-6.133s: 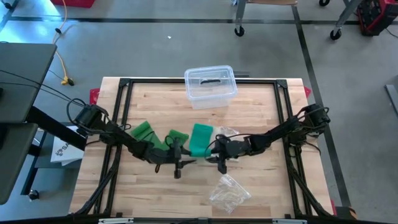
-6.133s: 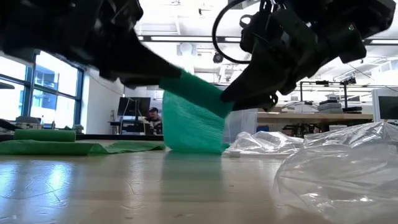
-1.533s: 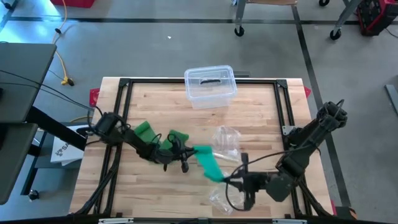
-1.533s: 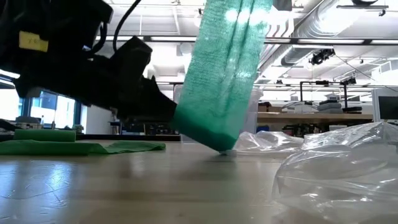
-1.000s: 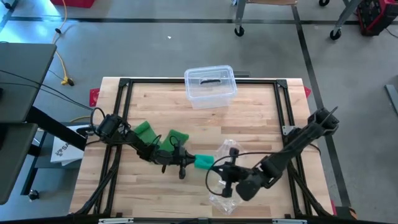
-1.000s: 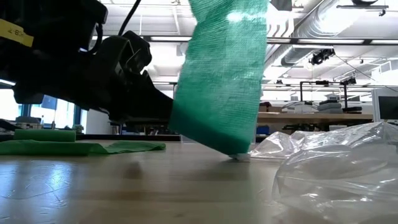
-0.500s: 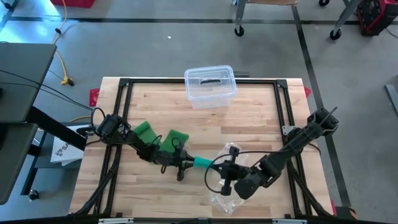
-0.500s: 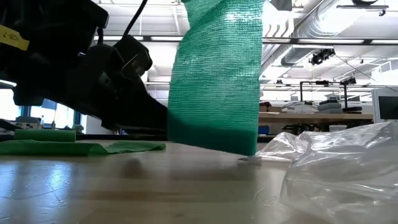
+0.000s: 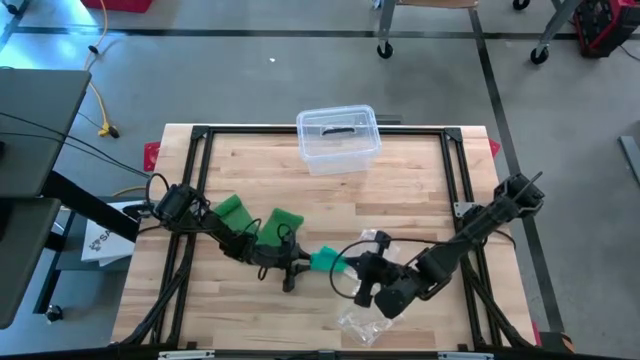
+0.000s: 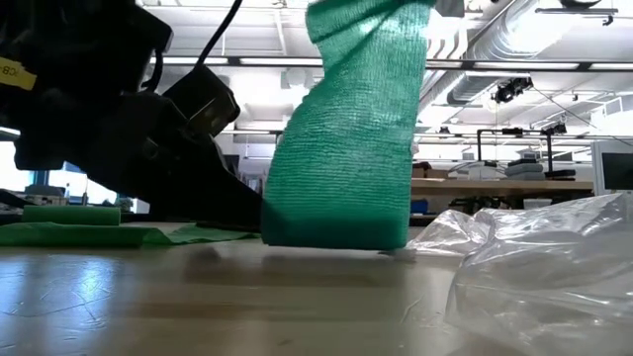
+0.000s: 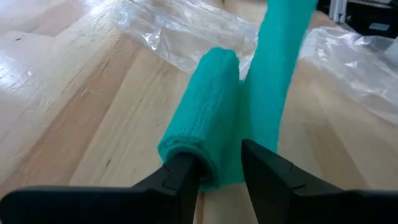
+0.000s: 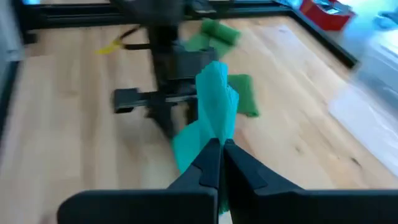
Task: Roll bandage
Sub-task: Roll the blue bandage
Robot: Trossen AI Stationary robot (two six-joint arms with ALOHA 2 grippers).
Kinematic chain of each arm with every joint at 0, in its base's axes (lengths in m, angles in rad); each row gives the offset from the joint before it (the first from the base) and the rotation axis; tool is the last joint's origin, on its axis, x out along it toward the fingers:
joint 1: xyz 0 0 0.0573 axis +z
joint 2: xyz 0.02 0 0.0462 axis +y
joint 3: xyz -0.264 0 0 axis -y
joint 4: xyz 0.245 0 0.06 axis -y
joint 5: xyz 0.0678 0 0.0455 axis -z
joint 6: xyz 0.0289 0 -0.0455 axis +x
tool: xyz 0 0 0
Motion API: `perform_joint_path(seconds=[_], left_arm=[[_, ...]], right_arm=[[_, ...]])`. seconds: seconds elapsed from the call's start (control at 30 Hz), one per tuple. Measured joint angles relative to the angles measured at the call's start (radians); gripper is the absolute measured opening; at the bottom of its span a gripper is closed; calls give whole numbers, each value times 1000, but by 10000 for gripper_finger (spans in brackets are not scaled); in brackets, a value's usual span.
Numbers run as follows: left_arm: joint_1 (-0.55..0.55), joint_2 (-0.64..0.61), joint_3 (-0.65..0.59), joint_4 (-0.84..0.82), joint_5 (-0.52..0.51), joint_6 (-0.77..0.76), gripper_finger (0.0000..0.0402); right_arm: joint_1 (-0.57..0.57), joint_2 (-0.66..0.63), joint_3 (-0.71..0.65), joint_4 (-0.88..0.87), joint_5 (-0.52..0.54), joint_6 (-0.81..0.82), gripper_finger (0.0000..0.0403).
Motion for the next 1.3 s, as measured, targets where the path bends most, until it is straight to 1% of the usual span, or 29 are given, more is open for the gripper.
perform_joint_path(seconds=[0.13,0.3,0.37,0.47,0.67,0.9,1.03,1.1,1.17,1.23,1.3], left_arm=[[-3,0,0,1,-31,6,116],[-2,0,0,12,-39,-4,116],[-2,0,0,30,-36,-10,116],[-1,-1,0,61,-1,-2,116],[1,-1,0,69,33,-22,116],[1,-1,-14,70,35,-29,116],[1,-1,-16,69,36,-29,116],[1,-1,-16,75,37,-29,116],[1,-1,-17,114,37,-26,116],[1,-2,-16,151,52,-4,116],[1,-2,-16,182,85,16,116]], right_arm=[[-12,0,0,-70,2,56,0],[-13,-1,0,-72,-37,56,0],[-13,-2,0,-70,-71,54,0],[-13,-5,0,-71,-129,55,0],[-6,-5,0,-93,-135,59,0],[18,-19,0,-197,-132,140,0],[23,-24,0,-220,-135,151,0],[22,-24,0,-220,-169,138,0],[22,-24,0,-220,-206,112,0],[21,-24,0,-220,-199,90,0],[19,-24,0,-219,-167,69,0]])
